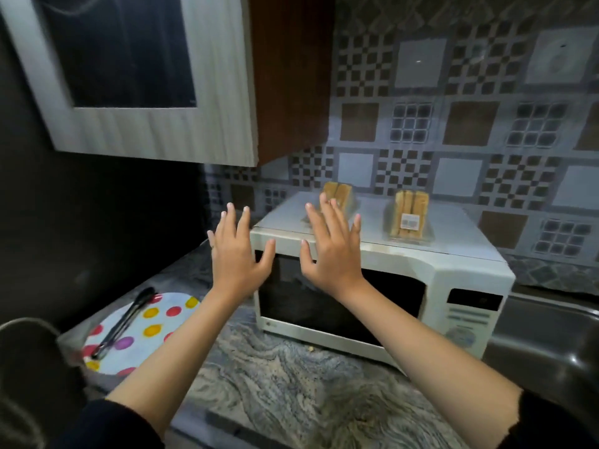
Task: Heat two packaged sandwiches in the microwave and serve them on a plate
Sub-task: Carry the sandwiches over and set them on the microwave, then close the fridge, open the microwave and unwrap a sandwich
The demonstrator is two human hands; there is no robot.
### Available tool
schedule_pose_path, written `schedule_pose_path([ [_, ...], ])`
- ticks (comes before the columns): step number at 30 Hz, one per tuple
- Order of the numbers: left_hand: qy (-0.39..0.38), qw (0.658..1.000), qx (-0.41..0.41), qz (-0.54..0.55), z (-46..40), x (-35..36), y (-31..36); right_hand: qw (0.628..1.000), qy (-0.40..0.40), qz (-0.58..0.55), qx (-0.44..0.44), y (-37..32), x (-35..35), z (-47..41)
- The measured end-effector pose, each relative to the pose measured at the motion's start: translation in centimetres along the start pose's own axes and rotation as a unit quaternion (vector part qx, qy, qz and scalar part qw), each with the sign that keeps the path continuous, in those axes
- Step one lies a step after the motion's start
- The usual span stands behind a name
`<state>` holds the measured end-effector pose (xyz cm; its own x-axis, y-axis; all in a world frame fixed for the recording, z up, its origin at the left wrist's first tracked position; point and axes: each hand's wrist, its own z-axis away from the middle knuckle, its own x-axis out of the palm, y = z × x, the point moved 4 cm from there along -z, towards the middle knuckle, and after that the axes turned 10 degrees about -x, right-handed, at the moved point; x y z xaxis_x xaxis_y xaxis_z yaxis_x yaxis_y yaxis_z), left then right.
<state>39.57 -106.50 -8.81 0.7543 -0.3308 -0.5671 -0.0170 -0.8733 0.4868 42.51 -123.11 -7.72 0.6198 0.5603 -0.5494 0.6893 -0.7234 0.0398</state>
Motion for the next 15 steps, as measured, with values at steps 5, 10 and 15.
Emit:
schedule_pose_path([
  [5, 0.064, 0.994, -0.062, -0.056, 2.4, -9.2, -6.9, 0.995, 0.005, -0.087, -0.055, -10.1, 1.5, -2.4],
  [10, 0.114, 0.976, -0.088, -0.164, 6.3, -20.9, -13.4, 0.977, -0.006, -0.187, -0.105, -23.2, 2.3, -3.9],
  [15, 0.151, 0.942, -0.124, -0.272, 10.9, -31.5, -17.7, 0.952, -0.008, -0.275, -0.138, -35.5, 1.9, -4.1],
])
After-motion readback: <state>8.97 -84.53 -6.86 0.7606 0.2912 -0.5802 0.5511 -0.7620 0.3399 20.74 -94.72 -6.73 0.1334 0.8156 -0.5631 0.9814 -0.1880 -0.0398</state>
